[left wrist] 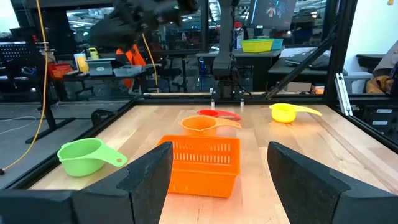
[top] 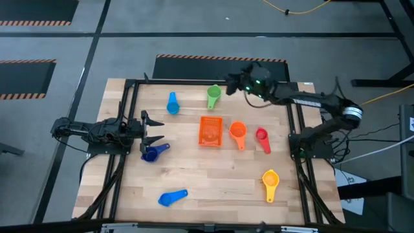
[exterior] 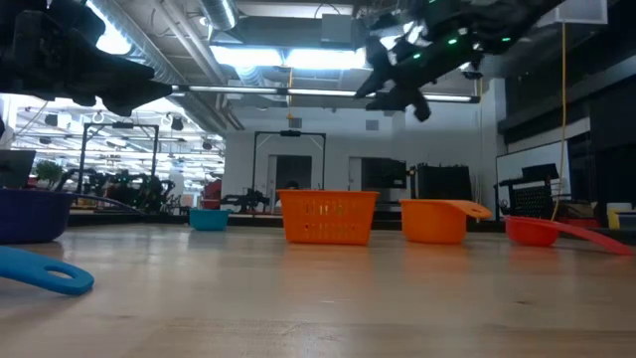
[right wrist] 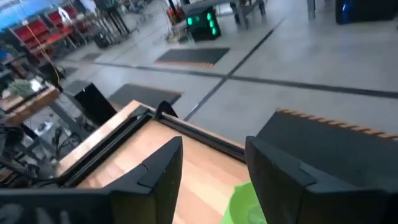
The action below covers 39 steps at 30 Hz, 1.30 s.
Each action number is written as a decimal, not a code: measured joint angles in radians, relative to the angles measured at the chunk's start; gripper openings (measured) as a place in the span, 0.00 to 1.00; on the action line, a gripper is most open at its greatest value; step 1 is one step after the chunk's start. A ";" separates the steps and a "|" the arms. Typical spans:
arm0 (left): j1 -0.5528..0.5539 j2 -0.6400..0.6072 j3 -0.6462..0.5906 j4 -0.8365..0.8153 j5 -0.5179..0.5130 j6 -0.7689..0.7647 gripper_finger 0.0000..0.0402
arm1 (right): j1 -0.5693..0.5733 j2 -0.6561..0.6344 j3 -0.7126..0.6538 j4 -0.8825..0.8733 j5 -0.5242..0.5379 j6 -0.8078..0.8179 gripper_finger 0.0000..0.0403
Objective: Nest measuring cups in basket
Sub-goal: Stack the green measuring cup on top of the orange measuring cup
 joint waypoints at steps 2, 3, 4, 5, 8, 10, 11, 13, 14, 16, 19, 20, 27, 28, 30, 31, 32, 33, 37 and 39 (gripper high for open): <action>0.000 0.000 0.000 0.000 0.000 0.000 0.64 | -0.007 0.071 0.079 -0.063 -0.028 -0.001 0.45; 0.000 0.000 0.000 0.000 0.000 0.000 0.64 | -0.013 0.107 0.125 -0.104 -0.039 -0.002 0.45; 0.000 0.000 0.000 0.000 0.000 0.000 0.64 | -0.015 0.139 0.168 -0.146 -0.044 -0.005 0.45; 0.000 0.000 0.000 0.000 0.000 0.000 0.64 | -0.021 0.177 0.218 -0.199 -0.046 -0.011 0.45; 0.000 0.000 0.000 0.000 0.000 0.000 0.64 | -0.035 0.280 0.356 -0.348 -0.047 -0.031 0.45; 0.000 0.000 0.000 0.000 0.000 0.000 0.64 | -0.042 0.343 0.433 -0.431 -0.046 -0.033 0.45; 0.000 0.000 0.000 0.000 0.000 0.000 0.64 | -0.046 0.372 0.466 -0.467 -0.046 -0.035 0.45; 0.000 0.000 0.000 0.000 0.000 0.000 0.64 | -0.051 0.424 0.520 -0.532 -0.045 -0.052 0.45; 0.000 0.000 0.000 0.000 0.000 0.000 0.64 | -0.056 0.448 0.539 -0.561 -0.045 -0.054 0.45; 0.000 0.000 0.000 0.000 0.000 0.000 0.64 | -0.061 0.484 0.563 -0.597 -0.045 -0.053 0.45; 0.000 0.000 0.000 0.000 0.000 0.000 0.64 | -0.071 0.515 0.568 -0.614 -0.045 -0.052 0.45; 0.000 0.000 0.000 0.000 0.000 0.000 0.64 | -0.075 0.521 0.567 -0.613 -0.045 -0.052 0.45; 0.000 0.000 0.000 0.000 0.000 0.000 0.64 | -0.103 0.554 0.566 -0.621 -0.038 -0.048 0.45; 0.000 0.000 0.000 0.000 0.000 0.000 0.64 | -0.106 0.559 0.566 -0.624 -0.038 -0.048 0.45; 0.000 0.000 0.000 0.000 0.000 0.000 0.64 | -0.109 0.573 0.566 -0.625 -0.037 -0.034 0.45; 0.000 0.000 0.000 0.000 0.000 0.000 0.64 | -0.110 0.581 0.566 -0.630 -0.038 -0.026 0.45; 0.000 0.000 0.000 0.000 0.000 0.000 0.64 | -0.110 0.590 0.566 -0.632 -0.038 -0.024 0.45; 0.000 0.000 0.000 0.000 0.000 0.000 0.64 | -0.110 0.597 0.566 -0.633 -0.041 -0.025 0.45; 0.000 0.000 0.000 0.000 0.000 0.000 0.64 | -0.110 0.632 0.566 -0.638 -0.045 -0.026 0.45; 0.000 0.000 0.000 0.000 0.000 0.000 0.64 | -0.110 0.647 0.565 -0.639 -0.050 -0.026 0.45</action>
